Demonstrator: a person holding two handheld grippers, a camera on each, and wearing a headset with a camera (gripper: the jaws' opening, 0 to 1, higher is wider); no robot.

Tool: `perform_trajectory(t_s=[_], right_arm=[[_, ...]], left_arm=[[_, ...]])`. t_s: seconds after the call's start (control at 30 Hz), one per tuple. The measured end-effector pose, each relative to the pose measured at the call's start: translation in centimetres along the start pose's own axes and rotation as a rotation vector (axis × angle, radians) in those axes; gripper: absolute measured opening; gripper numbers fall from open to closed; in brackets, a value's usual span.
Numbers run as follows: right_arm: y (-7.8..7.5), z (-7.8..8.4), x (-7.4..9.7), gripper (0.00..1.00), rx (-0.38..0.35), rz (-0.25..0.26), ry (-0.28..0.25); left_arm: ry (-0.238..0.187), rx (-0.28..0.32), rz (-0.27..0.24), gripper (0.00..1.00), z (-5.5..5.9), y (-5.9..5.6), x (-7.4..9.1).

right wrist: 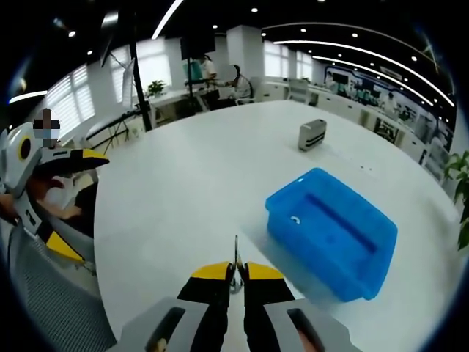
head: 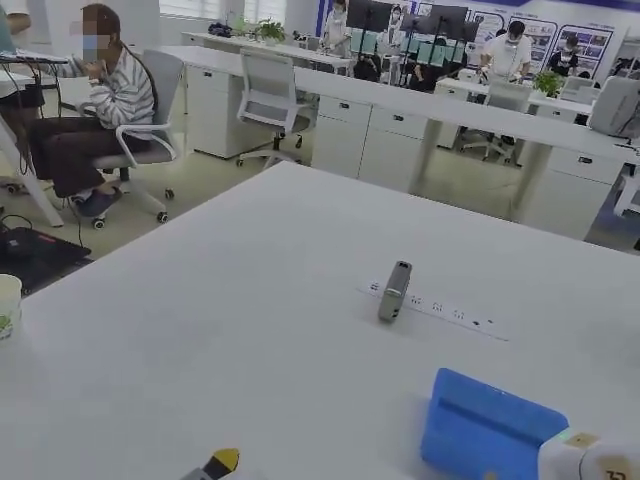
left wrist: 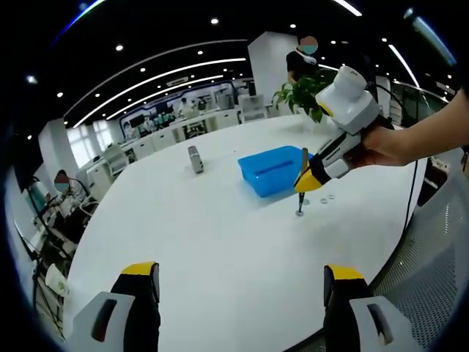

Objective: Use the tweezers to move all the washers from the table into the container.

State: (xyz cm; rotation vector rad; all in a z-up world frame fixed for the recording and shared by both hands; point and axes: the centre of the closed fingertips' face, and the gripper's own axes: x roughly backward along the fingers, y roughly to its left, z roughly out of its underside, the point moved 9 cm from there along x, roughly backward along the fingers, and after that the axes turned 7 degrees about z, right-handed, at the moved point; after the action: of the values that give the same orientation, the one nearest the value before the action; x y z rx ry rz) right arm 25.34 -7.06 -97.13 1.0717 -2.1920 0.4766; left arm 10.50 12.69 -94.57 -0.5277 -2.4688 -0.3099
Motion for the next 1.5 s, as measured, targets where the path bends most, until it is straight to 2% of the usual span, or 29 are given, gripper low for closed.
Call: perform_trajectory(t_s=[0.37,0.57,0.8,1.03,1.17,1.23,1.5], right_arm=[[-0.2,0.1,0.3,0.02,-0.036,0.001,0.020],[-0.2,-0.1,0.8,0.02,-0.043,-0.002,0.012],[-0.5,-1.2,1.8,0.01,-0.038,0.000,-0.018],[-1.0,-1.8,2.4,0.01,-0.017,0.002,-0.016],[-1.3,-2.4,2.8,0.01,-0.010,0.001,-0.021],[-1.3,-2.8,2.9,0.01,-0.001,-0.002,-0.022],[-0.9,-4.2,3.3,0.01,0.026,-0.027,-0.015]], left_arm=[[0.000,-0.002,-0.002,0.95,0.0,0.0,0.0],[0.000,-0.002,-0.004,0.95,0.0,0.0,0.1],[-0.018,0.006,-0.004,0.96,-0.1,0.0,0.2],[-0.026,0.008,-0.007,0.96,-0.2,0.1,0.3],[-0.050,0.014,-0.031,0.97,-0.3,0.3,0.6],[-0.049,0.027,-0.029,0.98,-0.3,0.4,0.5],[-0.050,0.018,-0.030,0.98,-0.3,0.3,0.5]])
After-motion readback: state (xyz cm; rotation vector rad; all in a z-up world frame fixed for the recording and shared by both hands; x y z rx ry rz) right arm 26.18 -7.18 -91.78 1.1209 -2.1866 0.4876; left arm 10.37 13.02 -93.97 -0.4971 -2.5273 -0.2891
